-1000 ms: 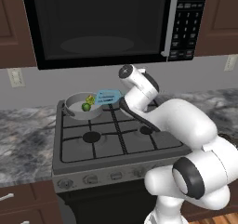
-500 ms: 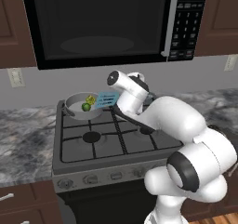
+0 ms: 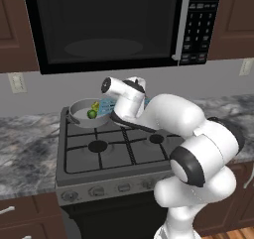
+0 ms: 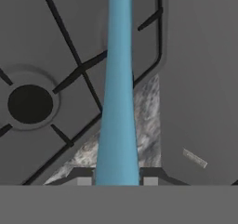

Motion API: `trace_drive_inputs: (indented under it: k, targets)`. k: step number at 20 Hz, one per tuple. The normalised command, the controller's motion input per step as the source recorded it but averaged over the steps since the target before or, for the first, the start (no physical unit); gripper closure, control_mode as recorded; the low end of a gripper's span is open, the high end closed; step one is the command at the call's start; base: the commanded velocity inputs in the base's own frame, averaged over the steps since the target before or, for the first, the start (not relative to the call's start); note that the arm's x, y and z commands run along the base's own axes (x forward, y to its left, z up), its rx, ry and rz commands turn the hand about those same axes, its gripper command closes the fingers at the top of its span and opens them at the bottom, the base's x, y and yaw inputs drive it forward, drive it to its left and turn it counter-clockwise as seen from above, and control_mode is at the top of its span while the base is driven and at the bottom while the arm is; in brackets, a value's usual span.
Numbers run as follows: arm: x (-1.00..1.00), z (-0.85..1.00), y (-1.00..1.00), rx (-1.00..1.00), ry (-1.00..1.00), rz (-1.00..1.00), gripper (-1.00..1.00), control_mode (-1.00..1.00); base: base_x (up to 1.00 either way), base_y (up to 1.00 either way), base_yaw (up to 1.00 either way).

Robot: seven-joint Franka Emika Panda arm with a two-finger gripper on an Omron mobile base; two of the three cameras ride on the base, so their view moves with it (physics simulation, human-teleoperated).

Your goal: Put the avocado and broccoli in the pot. Retrieve the spatula and lightly stir the vegetables in the pot.

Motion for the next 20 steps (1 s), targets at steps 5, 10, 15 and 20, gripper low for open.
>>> trace_drive_inputs:
  k: [5, 10, 15, 20]
  targets:
    - [0.00, 0.08, 0.00, 0.06, 0.00, 0.07, 1.00, -1.00, 0.00, 0.00, 0.00]
    - [0.00, -0.04, 0.00, 0.00, 0.11, 0.00, 1.00, -1.00, 0.00, 0.00, 0.00]
    - [0.00, -0.18, 0.00, -0.04, 0.13, 0.00, 1.00, -1.00, 0.00, 0.00, 0.00]
    - [0.05, -0.01, 0.00, -0.05, 0.00, 0.00, 1.00, -1.00, 0.00, 0.00, 0.00]
